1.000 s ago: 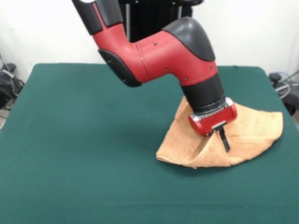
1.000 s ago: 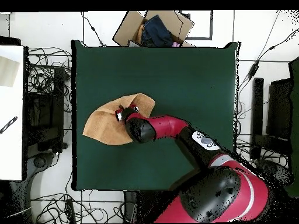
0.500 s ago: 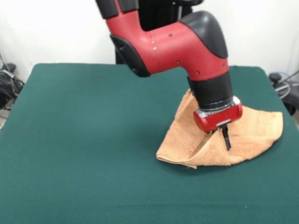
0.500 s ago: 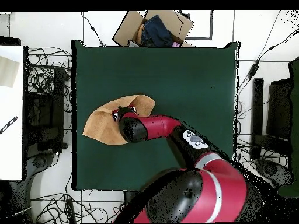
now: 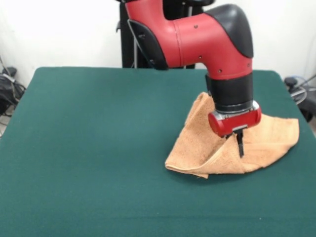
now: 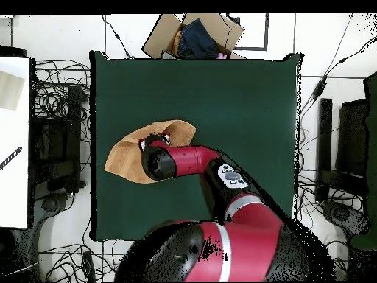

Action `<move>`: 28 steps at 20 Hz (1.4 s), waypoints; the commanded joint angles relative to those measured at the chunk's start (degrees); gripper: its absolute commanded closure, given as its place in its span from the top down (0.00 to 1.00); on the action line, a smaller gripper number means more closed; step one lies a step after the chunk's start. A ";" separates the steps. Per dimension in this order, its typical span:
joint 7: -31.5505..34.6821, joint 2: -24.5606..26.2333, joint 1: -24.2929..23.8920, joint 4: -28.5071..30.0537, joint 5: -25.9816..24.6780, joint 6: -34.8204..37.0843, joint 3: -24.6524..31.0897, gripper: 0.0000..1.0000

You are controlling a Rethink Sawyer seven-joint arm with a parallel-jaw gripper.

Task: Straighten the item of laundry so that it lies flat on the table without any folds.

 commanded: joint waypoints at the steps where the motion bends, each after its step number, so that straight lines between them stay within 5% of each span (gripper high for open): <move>1: 11.63 -1.41 3.11 -3.84 5.33 6.04 -6.26 0.00; 28: 11.41 0.28 8.39 -5.40 12.91 4.17 -10.77 0.00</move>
